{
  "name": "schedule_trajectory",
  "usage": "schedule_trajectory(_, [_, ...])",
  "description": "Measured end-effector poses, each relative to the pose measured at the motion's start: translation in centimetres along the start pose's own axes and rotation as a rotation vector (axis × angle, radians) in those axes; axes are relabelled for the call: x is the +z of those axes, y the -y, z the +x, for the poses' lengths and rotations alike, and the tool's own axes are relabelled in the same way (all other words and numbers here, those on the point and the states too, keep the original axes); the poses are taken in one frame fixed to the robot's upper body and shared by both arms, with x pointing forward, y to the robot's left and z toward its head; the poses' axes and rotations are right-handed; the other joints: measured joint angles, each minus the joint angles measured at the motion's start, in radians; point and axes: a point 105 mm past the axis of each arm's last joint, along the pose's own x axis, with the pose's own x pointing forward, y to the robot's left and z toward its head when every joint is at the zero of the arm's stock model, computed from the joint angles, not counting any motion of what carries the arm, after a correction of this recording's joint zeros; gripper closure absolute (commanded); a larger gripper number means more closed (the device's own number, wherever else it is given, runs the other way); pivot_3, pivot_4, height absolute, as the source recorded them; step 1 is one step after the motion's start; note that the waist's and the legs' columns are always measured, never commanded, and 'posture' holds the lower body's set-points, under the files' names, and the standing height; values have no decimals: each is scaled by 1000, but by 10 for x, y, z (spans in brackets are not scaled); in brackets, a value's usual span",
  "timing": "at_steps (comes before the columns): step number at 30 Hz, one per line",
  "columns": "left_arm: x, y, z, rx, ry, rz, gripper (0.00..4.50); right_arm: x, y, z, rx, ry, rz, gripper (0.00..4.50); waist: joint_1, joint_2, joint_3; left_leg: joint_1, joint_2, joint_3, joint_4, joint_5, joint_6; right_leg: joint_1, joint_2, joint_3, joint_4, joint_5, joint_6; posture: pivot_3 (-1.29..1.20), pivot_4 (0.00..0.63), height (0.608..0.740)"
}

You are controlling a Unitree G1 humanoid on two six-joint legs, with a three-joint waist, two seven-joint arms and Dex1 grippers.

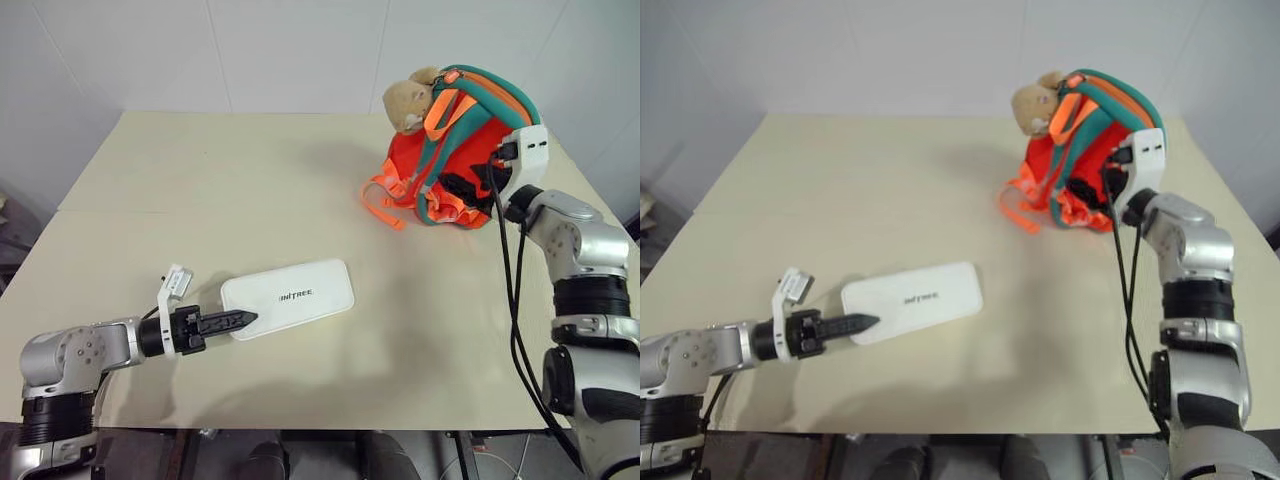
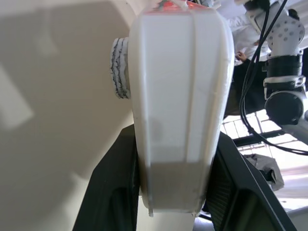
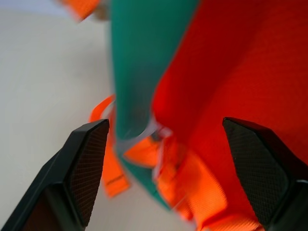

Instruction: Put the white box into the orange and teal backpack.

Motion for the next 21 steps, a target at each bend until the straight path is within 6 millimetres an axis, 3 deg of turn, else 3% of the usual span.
schedule_trajectory(9, [-6,0,-6,14,23,-15,3084,7,-33,36,92,38,121,0,-17,0,0,0,1,0,-1,0,0,0,0,0,1,0,0,0,150,740])
schedule_trajectory(17, [-10,-3,-13,27,46,-10,3084,6,-47,55,92,58,99,0,-29,0,0,1,1,2,-1,0,0,0,0,0,2,0,0,0,150,740])
schedule_trajectory(21, [-10,-4,-14,30,56,1,3084,-3,-49,62,58,78,83,964,-34,1,0,1,1,2,-1,0,0,0,0,0,2,0,0,0,150,740])
